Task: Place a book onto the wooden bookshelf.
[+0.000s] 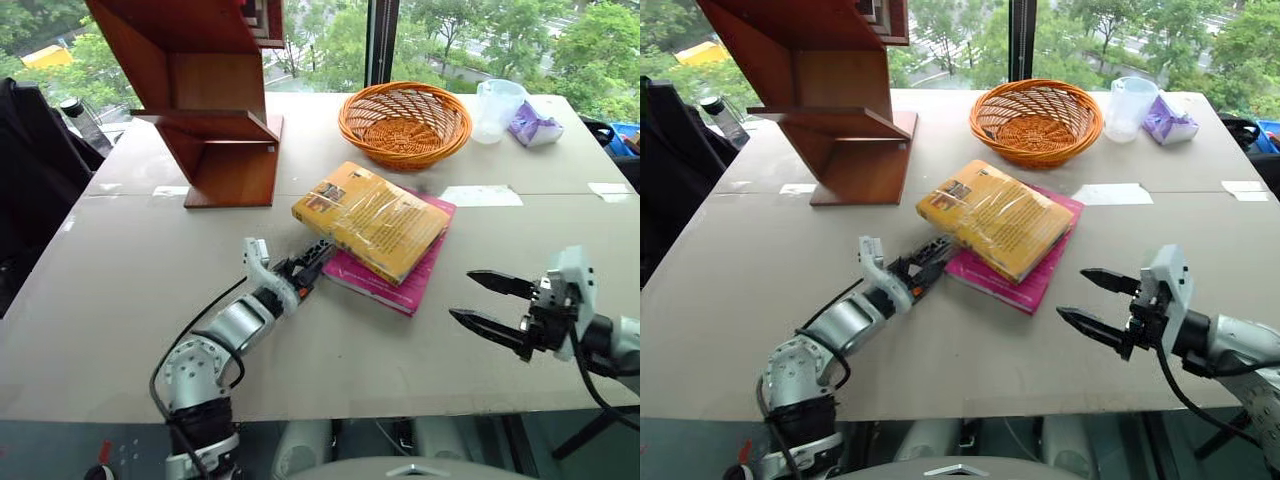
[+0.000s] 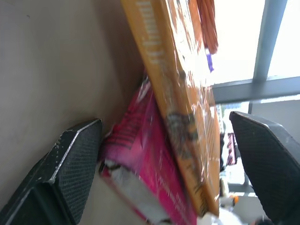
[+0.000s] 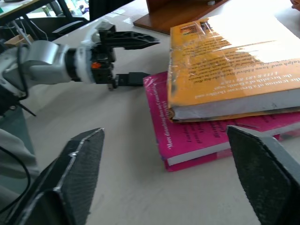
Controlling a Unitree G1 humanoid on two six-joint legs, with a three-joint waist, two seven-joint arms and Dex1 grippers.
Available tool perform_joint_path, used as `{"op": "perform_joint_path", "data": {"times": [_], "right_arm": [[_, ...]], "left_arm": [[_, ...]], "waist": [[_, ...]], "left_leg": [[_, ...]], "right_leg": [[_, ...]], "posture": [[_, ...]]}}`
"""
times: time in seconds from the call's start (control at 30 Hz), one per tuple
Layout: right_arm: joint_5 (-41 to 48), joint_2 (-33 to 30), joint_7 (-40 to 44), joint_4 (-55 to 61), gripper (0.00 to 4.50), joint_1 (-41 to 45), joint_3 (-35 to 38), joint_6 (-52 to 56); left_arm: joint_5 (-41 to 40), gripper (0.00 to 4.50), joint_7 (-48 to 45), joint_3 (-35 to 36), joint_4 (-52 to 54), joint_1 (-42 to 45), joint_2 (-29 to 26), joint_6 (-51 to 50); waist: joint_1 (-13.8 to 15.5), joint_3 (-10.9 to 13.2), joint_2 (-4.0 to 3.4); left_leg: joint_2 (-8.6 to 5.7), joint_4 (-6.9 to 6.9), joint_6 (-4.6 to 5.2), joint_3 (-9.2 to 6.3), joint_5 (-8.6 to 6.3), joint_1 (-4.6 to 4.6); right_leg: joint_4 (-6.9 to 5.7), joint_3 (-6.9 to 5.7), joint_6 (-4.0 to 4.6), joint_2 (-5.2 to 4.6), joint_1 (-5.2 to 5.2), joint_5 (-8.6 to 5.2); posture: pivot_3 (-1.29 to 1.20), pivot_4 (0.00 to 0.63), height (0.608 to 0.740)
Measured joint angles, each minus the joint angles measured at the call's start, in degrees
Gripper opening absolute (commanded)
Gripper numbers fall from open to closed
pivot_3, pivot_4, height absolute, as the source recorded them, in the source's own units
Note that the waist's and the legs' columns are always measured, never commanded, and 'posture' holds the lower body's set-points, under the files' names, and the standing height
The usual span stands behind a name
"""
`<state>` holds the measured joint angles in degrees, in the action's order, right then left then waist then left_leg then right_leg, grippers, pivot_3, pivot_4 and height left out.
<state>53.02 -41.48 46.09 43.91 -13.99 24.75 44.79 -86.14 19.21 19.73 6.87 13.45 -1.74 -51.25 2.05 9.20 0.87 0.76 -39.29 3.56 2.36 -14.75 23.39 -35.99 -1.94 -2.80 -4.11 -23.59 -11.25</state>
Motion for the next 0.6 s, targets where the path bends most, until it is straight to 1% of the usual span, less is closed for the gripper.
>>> {"op": "perform_joint_path", "data": {"times": [0.1,0.2,0.3,0.33,0.4,0.5,0.6], "right_arm": [[3.5,-0.1,-2.4,3.1,4.46,-3.3,2.7,0.3],[4.6,0.0,-5.7,5.2,4.46,-5.6,3.6,0.1],[4.8,0.3,-8.6,6.1,4.46,-6.1,3.6,-0.5],[4.6,0.5,-9.6,6.5,4.46,-6.1,3.6,-1.1],[4.0,0.8,-10.7,6.8,4.46,-6.0,3.4,-2.1],[3.8,0.9,-11.5,6.8,4.46,-6.1,3.2,-2.9],[4.0,1.5,-12.0,6.8,4.50,-5.9,3.2,-4.4]], "left_arm": [[-2.5,4.50,4.4,0.7,-3.7,3.4,2.3,2.5],[-3.6,4.50,6.3,1.1,-7.4,6.1,3.8,4.4],[-3.6,4.50,5.9,1.2,-11.3,8.1,3.9,4.6],[-3.2,4.50,5.1,1.2,-13.9,9.8,3.9,4.7],[-1.8,4.50,3.3,1.2,-18.7,13.5,3.6,4.6],[-0.4,4.50,0.8,1.0,-23.0,16.5,2.6,2.8],[0.7,3.67,-0.9,1.0,-26.1,18.4,1.5,0.4]], "waist": [[0.1,-0.1,0.09],[0.3,-0.2,0.06],[0.8,-0.5,-0.12],[1.1,-0.6,-0.18],[1.4,-0.6,-0.18],[1.5,-0.6,-0.19],[1.5,-0.6,-0.20]], "left_leg": [[-0.03,0.01,0.00,0.07,0.00,-0.08],[-0.07,0.01,0.00,0.10,0.00,-0.08],[-0.19,0.00,0.01,-0.01,0.00,-0.09],[-0.23,0.00,0.01,-0.05,0.00,-0.13],[-0.27,-0.01,0.01,-0.12,0.00,-0.15],[-0.27,-0.01,0.02,-0.12,0.01,-0.15],[-0.27,0.01,0.03,-0.18,0.01,-0.04]], "right_leg": [[0.02,0.06,-0.08,-0.01,0.07,-0.06],[0.04,0.08,0.06,-0.02,0.07,0.02],[0.04,0.06,0.03,-0.05,0.13,0.00],[0.05,0.07,-0.10,-0.05,0.13,-0.08],[0.05,0.08,-0.15,-0.05,0.17,-0.11],[0.07,0.09,-0.15,-0.08,0.18,-0.11],[0.10,0.06,-0.14,-0.06,0.14,-0.11]], "posture": [[0.00,0.150,0.740],[0.00,0.150,0.740],[0.00,0.150,0.740],[0.00,0.150,0.740],[0.00,0.150,0.740],[0.00,0.150,0.740],[0.00,0.150,0.740]]}}
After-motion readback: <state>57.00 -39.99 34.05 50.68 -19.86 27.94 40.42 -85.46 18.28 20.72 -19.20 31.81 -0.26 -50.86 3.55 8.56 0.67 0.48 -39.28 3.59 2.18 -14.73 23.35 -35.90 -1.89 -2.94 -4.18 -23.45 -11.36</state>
